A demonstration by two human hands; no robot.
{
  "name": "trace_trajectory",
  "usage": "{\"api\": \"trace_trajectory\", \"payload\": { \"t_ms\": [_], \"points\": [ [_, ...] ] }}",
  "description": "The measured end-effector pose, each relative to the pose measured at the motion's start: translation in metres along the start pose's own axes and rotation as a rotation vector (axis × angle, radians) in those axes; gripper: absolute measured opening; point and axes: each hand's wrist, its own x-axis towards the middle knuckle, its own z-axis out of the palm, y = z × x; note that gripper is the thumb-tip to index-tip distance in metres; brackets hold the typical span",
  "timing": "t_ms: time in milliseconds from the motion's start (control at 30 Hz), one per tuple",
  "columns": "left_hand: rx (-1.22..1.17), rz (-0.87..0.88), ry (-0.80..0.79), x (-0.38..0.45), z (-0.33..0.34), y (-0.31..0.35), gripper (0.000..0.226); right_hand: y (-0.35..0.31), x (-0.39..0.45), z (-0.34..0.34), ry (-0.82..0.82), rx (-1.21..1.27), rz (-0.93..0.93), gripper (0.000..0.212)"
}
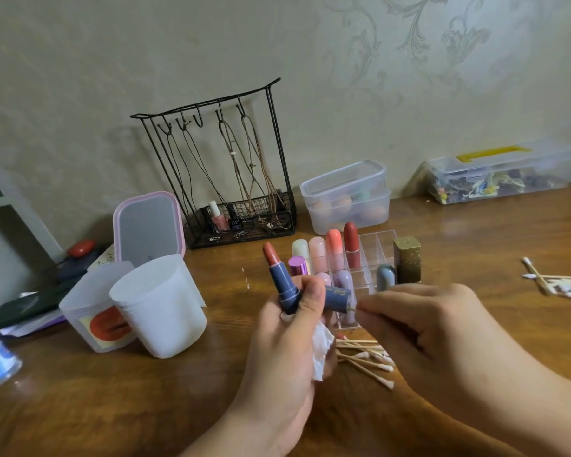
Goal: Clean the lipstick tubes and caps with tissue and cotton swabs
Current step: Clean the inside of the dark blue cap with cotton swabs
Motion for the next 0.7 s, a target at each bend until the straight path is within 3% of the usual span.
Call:
{"api": "trace_trajectory", "payload": {
  "t_ms": [100, 233, 367, 500, 567, 700],
  "points": [
    [0.098, 0.078, 0.021, 0.0023, -0.0031, -0.0036, 0.043, 0.0011, 0.0009, -0.0022, 0.050, 0.004, 0.034, 0.025],
    [0.110, 0.112, 0.037, 0.0065, -0.0073, -0.0056, 0.050, -0.0050, 0.0024, -0.0033, -0.073, 0.085, 0.021, 0.032],
    [0.085, 0.095, -0.028, 0.0068, -0.0066, -0.0047, 0.033, 0.0018, 0.0036, -0.0052, -0.015, 0.096, 0.094, 0.025],
    [0.123, 0.102, 0.008, 0.0100, -0.0078, -0.0061, 0.046, -0.0037, 0.0025, -0.0037, -0.052, 0.126, 0.077, 0.027],
    [0.095, 0.081, -0.015, 0.0088, -0.0064, -0.0054, 0.040, -0.0014, 0.0027, -0.0045, -0.020, 0.091, 0.119, 0.026],
    [0.109, 0.059, -0.008, 0.0095, -0.0060, -0.0070, 0.044, -0.0019, 0.0039, -0.0036, -0.124, 0.100, 0.101, 0.025]
  ]
}}
